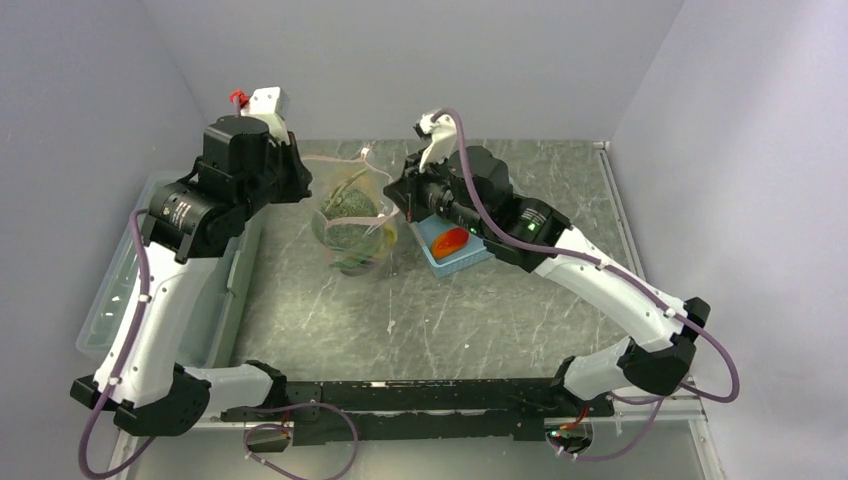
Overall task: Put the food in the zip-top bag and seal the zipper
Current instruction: Adjust the zipper food storage bag at the center of the board, then pick up the fake fruit from the bin, then place the fake fruit in the zipper food storage bag.
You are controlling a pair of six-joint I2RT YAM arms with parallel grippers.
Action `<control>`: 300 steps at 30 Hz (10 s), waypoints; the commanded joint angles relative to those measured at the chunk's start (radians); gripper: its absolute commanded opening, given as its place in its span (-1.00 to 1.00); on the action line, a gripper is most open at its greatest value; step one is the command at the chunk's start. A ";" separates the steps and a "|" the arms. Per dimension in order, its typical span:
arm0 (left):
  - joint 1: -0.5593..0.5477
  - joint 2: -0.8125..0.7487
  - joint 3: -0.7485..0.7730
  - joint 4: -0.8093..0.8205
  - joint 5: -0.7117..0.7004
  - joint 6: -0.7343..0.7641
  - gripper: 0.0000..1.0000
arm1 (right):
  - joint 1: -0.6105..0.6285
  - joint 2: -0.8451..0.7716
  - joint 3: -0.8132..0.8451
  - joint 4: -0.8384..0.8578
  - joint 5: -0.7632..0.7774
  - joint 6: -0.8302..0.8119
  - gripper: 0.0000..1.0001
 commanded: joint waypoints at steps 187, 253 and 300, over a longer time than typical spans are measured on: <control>0.008 -0.118 -0.552 0.380 0.364 0.134 -1.00 | 0.010 0.214 -0.117 0.071 -0.199 -0.157 -0.65; 0.011 -0.142 -0.579 0.428 0.496 0.179 -1.00 | 0.031 0.067 -0.297 0.178 -0.082 -0.074 -0.13; 0.011 -0.135 -0.540 0.540 1.176 0.114 -1.00 | 0.031 0.205 -0.419 0.498 0.157 0.040 -0.24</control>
